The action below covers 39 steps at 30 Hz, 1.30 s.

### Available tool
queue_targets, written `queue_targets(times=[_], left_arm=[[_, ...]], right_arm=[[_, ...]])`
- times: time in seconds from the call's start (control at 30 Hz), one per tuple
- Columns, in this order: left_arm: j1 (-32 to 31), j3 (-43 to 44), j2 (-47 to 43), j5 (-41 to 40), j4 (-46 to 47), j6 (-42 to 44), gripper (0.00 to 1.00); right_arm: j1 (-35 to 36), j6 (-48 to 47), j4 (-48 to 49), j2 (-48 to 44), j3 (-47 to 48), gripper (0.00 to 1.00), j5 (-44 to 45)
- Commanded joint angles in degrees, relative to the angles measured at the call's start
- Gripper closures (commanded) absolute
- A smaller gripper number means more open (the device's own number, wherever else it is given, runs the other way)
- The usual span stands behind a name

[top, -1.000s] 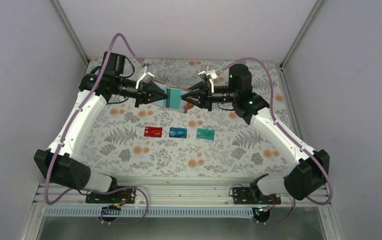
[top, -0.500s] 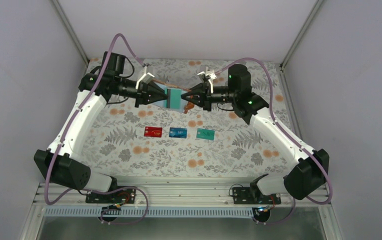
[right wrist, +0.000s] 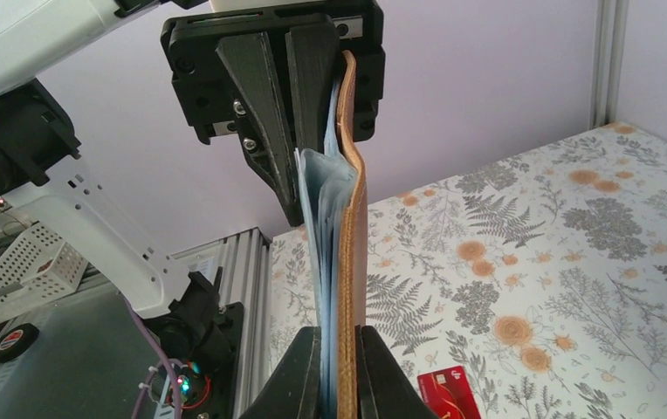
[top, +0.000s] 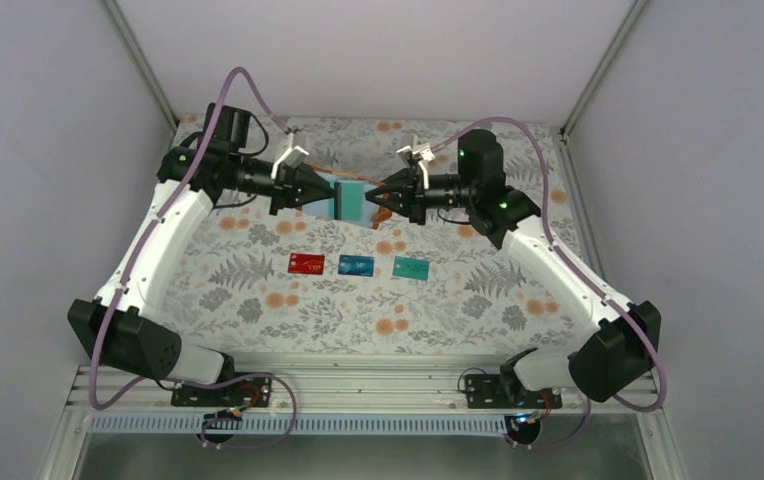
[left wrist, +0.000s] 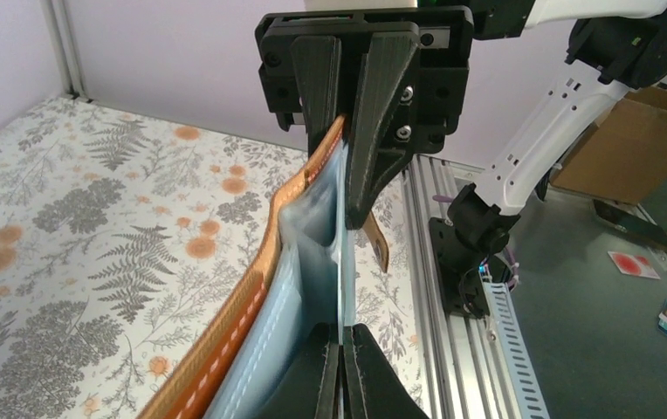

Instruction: Take the credit cards out of the card holder

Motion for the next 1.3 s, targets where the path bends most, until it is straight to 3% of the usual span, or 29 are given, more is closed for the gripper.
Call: queue_targets(times=[0.0,0.37,0.57,0.77,0.97,1.13,1.27], left_arm=[[0.8,1.3,-1.0,1.2,-1.6,3.2,0.98],[3.6,1.8,-1.3,-3.6,0.2,0.9,0.98],[4.7,0.6,-1.4,-3.8,3.5,-3.0,0.98],[4.6,-0.6,-1.6,-4.6,2.3,-0.7,0.98],[0.6,-0.4,-1.2,-19.9,2.1,0.3,0.98],[-0.3,1.6,-0.9,-7.5,-5.6,9.9,0.98],[-0.2,3.7,-0.4,-4.7,-5.1,6.3,0.98]], right_arm=[[-1.7,-1.5,-1.3,-2.4,0.8,0.96,-0.2],[-8.7,-0.6,-4.6,-4.2,-0.7,0.96,1.1],[-10.0,1.3,-3.0,-4.1,-2.2,0.96,-2.5],[-11.4,4.3,-5.8,-2.9,-0.9,0.96,6.8],[-13.9,7.8,-8.4,-0.2,0.9,0.96,13.5],[-14.0,6.8,-9.4,1.9,2.0,0.96,8.1],[-14.0,5.6,-11.3,2.3,2.0,0.96,6.9]])
